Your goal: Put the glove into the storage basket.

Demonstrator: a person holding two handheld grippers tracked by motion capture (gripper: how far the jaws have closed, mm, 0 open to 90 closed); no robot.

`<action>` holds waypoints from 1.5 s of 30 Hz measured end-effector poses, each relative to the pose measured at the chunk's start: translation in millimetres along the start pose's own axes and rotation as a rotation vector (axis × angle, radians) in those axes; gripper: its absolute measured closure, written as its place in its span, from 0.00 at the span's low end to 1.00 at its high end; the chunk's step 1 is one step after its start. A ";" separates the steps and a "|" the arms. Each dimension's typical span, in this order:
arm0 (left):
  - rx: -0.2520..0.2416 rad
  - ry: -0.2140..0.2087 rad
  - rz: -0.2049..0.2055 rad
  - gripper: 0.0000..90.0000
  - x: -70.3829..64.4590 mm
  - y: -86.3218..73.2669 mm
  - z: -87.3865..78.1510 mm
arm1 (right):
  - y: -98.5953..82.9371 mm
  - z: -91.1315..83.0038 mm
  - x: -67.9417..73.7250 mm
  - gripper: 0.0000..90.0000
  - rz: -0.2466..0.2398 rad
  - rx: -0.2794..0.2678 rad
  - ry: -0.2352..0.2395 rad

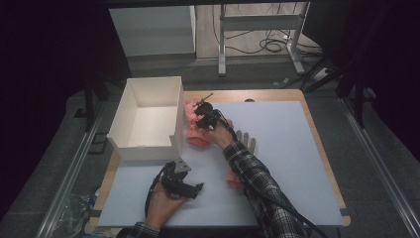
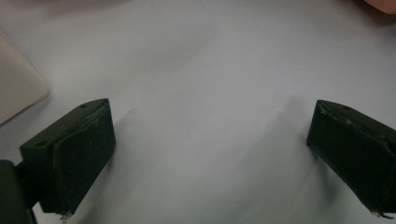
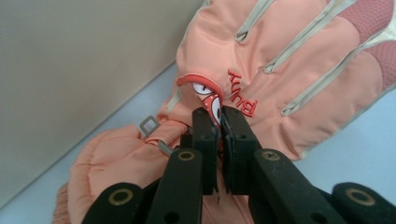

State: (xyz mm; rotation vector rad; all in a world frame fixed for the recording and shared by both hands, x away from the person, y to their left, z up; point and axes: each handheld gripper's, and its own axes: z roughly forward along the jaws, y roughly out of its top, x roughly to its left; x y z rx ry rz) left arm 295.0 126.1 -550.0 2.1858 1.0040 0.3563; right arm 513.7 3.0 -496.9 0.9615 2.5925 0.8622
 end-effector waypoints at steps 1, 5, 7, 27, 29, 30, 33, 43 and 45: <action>0.000 0.000 0.000 0.01 0.0 0.0 -0.1 | 0.3 -1.5 -0.1 0.95 0.000 -0.003 0.001; 0.000 0.000 -0.001 0.01 -0.1 0.0 0.0 | 0.3 -9.1 -1.4 0.96 0.010 -0.016 0.005; 0.000 0.000 -0.002 0.01 -0.1 0.0 0.0 | 0.2 -13.6 -1.7 0.96 0.010 -0.018 0.013; 0.000 0.002 0.002 0.01 0.3 0.1 0.1 | 3.3 -89.4 5.6 0.95 -0.017 -0.104 0.081; -0.001 0.002 0.002 0.01 0.2 0.1 0.2 | 2.9 -92.3 5.5 0.95 -0.017 -0.105 0.086; -0.001 0.002 0.002 0.01 0.3 0.1 0.1 | 2.5 -95.2 5.7 0.95 -0.016 -0.104 0.087; 0.000 0.001 0.002 0.01 0.4 0.0 0.2 | 0.4 -106.0 4.9 0.95 -0.012 -0.107 0.097; -0.001 0.000 0.000 0.01 0.2 0.1 0.3 | -8.1 -140.2 10.2 0.95 -0.025 -0.110 0.110; 0.001 0.001 0.003 0.01 0.4 0.1 0.2 | -11.4 -147.3 12.1 0.95 -0.032 -0.113 0.110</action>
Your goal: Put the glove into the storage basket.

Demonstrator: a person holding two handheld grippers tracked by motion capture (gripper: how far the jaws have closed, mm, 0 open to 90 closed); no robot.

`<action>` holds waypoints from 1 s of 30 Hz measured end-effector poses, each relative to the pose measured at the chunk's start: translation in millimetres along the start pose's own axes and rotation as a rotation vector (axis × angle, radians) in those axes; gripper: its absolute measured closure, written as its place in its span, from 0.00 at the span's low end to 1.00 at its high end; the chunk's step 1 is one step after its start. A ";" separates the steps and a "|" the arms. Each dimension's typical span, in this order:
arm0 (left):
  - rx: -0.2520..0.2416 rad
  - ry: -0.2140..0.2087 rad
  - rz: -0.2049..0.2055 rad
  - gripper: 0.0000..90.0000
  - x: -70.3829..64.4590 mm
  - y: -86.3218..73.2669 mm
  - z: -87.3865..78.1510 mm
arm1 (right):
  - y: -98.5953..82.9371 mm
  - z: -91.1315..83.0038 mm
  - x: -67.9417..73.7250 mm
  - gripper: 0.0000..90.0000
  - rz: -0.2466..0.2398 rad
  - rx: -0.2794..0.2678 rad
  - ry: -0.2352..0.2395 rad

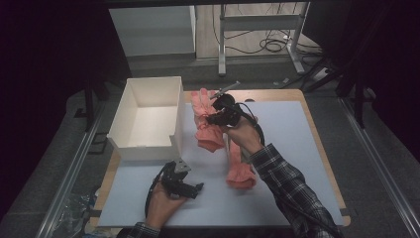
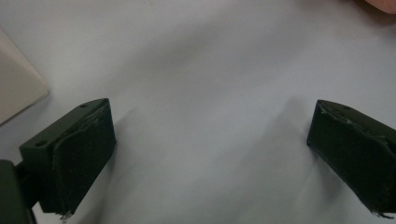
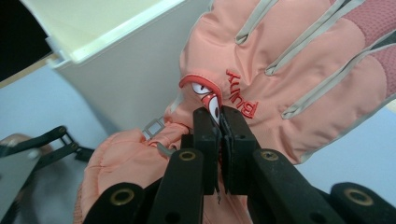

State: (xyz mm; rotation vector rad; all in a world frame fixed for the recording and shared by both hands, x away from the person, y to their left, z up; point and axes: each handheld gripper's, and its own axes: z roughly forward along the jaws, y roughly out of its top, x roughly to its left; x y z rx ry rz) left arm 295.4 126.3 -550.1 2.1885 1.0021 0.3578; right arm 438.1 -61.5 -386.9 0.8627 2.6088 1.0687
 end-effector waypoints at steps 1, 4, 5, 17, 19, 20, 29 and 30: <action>0.000 0.001 0.000 0.01 0.0 0.0 0.0 | -3.2 -8.1 1.9 0.95 -0.001 -0.005 -0.001; 0.000 0.001 0.000 0.01 0.0 0.0 0.0 | -8.9 -18.6 2.7 0.95 0.002 -0.007 -0.010; 0.000 0.001 -0.001 0.01 0.0 0.0 0.0 | -11.4 -21.8 2.6 0.95 0.004 -0.007 -0.012; 0.001 0.001 -0.002 0.01 -0.1 0.1 -0.1 | -53.3 -55.0 -1.2 0.95 0.069 0.025 -0.048; 0.000 0.002 -0.003 0.01 -0.2 0.1 -0.1 | -61.6 -59.8 -1.6 0.95 0.079 0.034 -0.059; -0.001 0.001 -0.004 0.01 -0.2 0.1 -0.1 | -64.6 -61.6 -1.8 0.95 0.083 0.036 -0.060; -0.002 0.001 -0.005 0.01 -0.4 0.1 0.0 | -99.5 -66.1 -4.5 0.95 0.144 0.061 -0.073; -0.002 0.001 -0.005 0.01 -0.4 0.1 0.0 | -102.4 -64.2 -4.7 0.95 0.152 0.066 -0.066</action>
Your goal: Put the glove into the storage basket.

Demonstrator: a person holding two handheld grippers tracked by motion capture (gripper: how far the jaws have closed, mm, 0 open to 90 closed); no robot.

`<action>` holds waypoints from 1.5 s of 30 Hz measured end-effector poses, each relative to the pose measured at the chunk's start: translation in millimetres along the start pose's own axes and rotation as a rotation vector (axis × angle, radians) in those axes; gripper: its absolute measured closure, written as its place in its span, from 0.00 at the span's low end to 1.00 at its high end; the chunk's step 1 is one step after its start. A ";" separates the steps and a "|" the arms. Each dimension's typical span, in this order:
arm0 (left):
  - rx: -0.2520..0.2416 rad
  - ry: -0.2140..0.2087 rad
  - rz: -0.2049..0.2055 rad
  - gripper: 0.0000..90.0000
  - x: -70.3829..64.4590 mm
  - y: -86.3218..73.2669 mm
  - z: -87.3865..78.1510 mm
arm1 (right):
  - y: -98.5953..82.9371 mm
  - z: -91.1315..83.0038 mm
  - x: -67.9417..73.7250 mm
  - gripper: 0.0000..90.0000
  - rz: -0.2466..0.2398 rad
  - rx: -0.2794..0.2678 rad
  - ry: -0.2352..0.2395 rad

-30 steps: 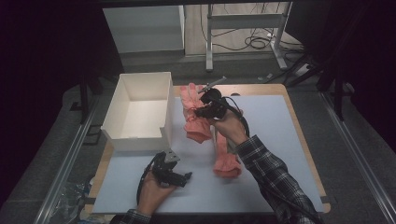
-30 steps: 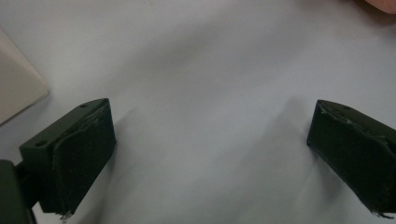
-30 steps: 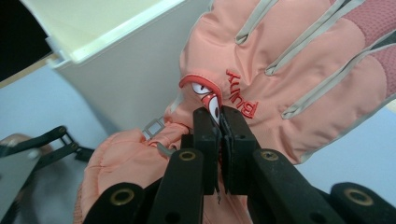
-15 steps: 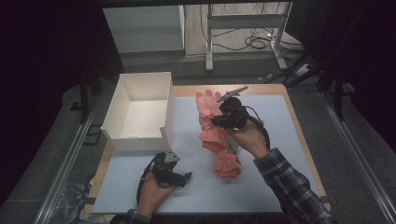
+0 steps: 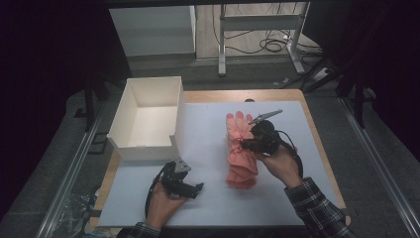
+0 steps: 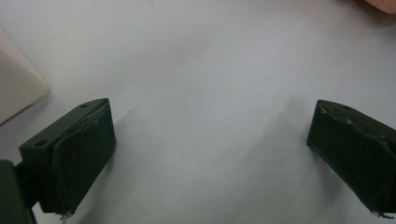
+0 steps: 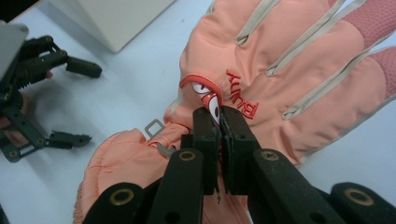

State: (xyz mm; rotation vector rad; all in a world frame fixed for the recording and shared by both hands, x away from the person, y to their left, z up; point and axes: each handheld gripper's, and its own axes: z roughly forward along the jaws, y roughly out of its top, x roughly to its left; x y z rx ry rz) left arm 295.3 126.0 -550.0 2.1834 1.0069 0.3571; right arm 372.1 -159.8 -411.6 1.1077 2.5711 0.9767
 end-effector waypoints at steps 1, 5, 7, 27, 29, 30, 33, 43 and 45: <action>0.000 0.000 0.001 0.01 0.1 0.0 0.0 | -2.5 2.1 -0.7 0.95 0.007 0.005 0.007; 0.000 0.000 0.000 0.01 0.0 0.0 0.0 | -10.4 11.4 -2.6 0.95 0.031 0.019 0.027; 0.000 0.000 0.000 0.01 0.0 0.0 0.0 | -14.9 18.1 -2.9 0.95 0.033 0.025 0.026; 0.000 0.000 0.000 0.01 0.0 0.0 0.0 | -29.4 30.2 -6.8 0.71 0.010 0.014 -0.008; 0.000 0.001 0.000 0.01 -0.1 0.0 0.0 | -29.0 25.7 -8.1 0.65 0.010 -0.013 0.007; 0.000 0.000 0.000 0.01 -0.1 0.0 0.0 | -29.0 23.6 -8.8 0.63 0.010 -0.024 0.009; 0.000 0.001 0.000 0.01 0.0 0.0 0.0 | -28.6 16.5 -10.9 0.62 0.012 -0.045 0.002; 0.000 0.000 0.000 0.01 0.0 0.0 0.1 | -33.6 -0.1 -20.2 0.62 0.000 -0.083 -0.019; 0.000 0.000 0.000 0.01 0.0 0.0 0.0 | -34.1 -1.1 -20.6 0.62 -0.002 -0.086 -0.022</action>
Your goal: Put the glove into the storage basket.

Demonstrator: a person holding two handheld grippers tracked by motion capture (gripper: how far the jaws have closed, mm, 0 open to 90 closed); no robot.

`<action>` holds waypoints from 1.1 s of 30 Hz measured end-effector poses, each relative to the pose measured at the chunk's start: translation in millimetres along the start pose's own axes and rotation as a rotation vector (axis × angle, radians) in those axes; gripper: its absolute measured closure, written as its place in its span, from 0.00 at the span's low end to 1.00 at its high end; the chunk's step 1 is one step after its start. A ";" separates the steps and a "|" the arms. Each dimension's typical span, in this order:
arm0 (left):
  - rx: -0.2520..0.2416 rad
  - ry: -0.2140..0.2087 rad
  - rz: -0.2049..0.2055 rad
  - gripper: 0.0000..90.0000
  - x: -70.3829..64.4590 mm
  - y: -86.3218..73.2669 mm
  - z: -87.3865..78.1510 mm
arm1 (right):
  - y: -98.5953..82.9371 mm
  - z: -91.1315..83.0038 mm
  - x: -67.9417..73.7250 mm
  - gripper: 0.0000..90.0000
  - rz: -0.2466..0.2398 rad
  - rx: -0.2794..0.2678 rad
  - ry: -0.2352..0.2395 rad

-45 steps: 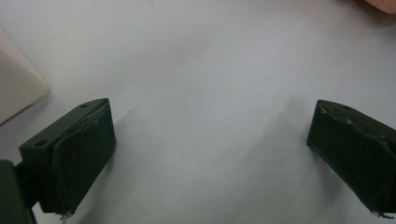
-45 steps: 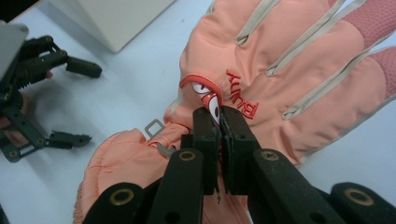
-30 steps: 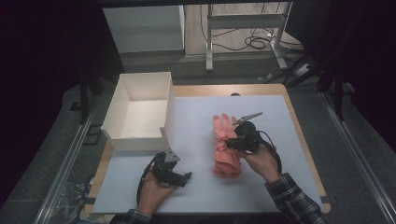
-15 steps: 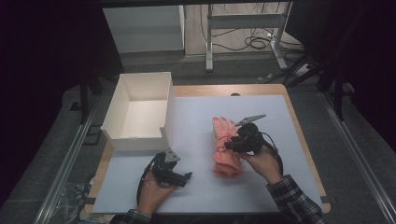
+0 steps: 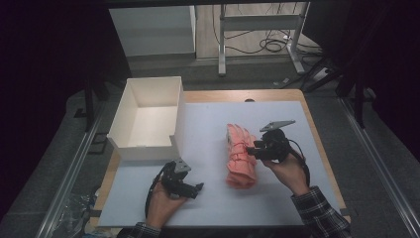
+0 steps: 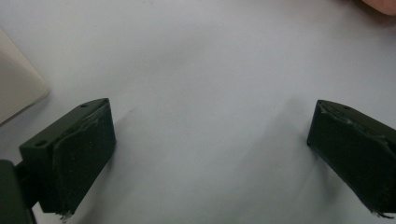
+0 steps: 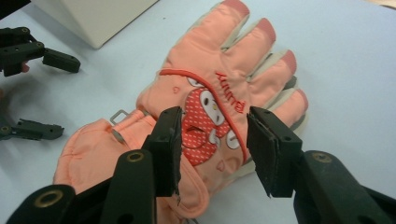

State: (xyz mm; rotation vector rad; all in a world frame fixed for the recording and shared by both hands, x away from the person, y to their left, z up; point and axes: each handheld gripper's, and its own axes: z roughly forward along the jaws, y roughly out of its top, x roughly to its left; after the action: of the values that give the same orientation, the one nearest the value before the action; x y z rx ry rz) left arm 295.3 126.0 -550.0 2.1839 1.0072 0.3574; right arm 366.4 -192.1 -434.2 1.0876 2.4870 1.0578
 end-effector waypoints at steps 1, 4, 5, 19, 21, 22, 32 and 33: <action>0.000 0.000 0.000 0.01 0.0 0.0 0.0 | -1.1 -2.1 -1.0 0.62 -0.002 -0.006 -0.003; 0.000 -0.001 0.000 0.01 0.0 0.0 0.0 | -2.7 -4.0 -2.3 0.62 -0.002 -0.010 -0.008; 0.002 -0.001 0.003 0.01 0.2 0.0 -0.2 | -4.4 -5.4 -3.2 0.62 -0.002 -0.015 -0.010; -0.001 -0.001 -0.001 0.01 -0.1 0.0 0.1 | -50.3 0.0 -12.2 0.94 -0.007 0.000 0.000; 0.001 -0.001 -0.001 0.01 -0.1 -0.1 0.0 | -58.6 3.5 -13.3 0.98 -0.012 0.009 0.014; 0.000 -0.001 -0.002 0.01 -0.2 -0.1 0.0 | -69.4 8.6 -12.7 0.99 -0.008 0.022 0.032; 0.000 -0.001 -0.002 0.01 -0.2 -0.1 0.0 | -97.1 22.4 -1.2 0.99 -0.012 0.038 0.082; 0.000 -0.001 -0.002 0.01 -0.2 -0.1 0.0 | -97.1 22.4 -1.2 0.99 -0.012 0.038 0.082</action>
State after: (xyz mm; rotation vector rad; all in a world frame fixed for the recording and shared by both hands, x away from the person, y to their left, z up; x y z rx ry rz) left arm 295.1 125.9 -550.1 2.1829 1.0088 0.3553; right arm 324.4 -226.2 -517.9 1.0593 2.5841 1.0762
